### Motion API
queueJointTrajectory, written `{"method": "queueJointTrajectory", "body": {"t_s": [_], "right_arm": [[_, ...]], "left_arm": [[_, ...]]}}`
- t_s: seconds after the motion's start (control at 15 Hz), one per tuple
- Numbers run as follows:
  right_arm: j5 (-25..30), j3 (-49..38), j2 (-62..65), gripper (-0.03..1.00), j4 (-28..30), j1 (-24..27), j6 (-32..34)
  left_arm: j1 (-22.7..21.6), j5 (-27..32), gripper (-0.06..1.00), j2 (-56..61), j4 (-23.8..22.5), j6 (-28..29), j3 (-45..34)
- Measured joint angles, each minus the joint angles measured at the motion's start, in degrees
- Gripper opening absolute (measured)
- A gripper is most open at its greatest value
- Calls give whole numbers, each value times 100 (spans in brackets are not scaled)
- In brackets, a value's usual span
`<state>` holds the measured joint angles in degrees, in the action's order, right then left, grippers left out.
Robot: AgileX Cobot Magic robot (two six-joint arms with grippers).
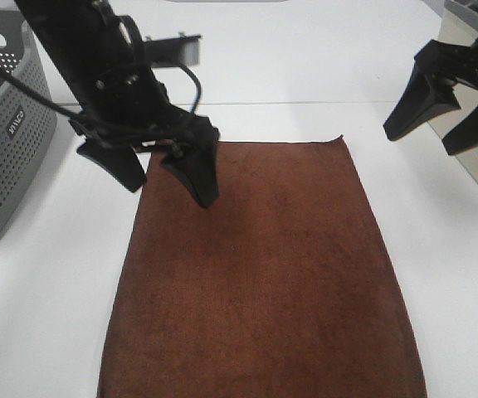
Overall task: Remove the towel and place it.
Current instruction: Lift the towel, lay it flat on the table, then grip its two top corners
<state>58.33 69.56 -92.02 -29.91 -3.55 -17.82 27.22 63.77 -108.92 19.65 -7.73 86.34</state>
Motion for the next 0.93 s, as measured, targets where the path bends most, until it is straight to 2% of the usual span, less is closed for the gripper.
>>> {"method": "queueJointTrajectory", "body": {"t_s": [0.13,0.33,0.53,0.6,0.67,0.8,0.93], "right_arm": [[206,865,-768,82,86,0,0],[590,2406,-2034,82,378,6,0],[1020,3787,-3151,82,453,52,-74],[1094,4217,-3495,82,458,109,-109],[1106,4566,-3845,82,441,183,-109],[1129,5208,-4463,82,395,304,-103],[1129,5437,-4761,82,384,304,-103]], "left_arm": [[-636,-109,93,-407,11,0,481],[-1215,-252,93,-1146,11,0,1289],[-1392,-481,93,-1782,0,-17,2108],[-1409,-498,93,-2126,-17,-17,2567],[-1415,-498,93,-2263,-34,-23,2687],[-1495,-424,93,-2876,-52,-23,3352],[-1576,-367,93,-3174,-29,-17,3661]]}}
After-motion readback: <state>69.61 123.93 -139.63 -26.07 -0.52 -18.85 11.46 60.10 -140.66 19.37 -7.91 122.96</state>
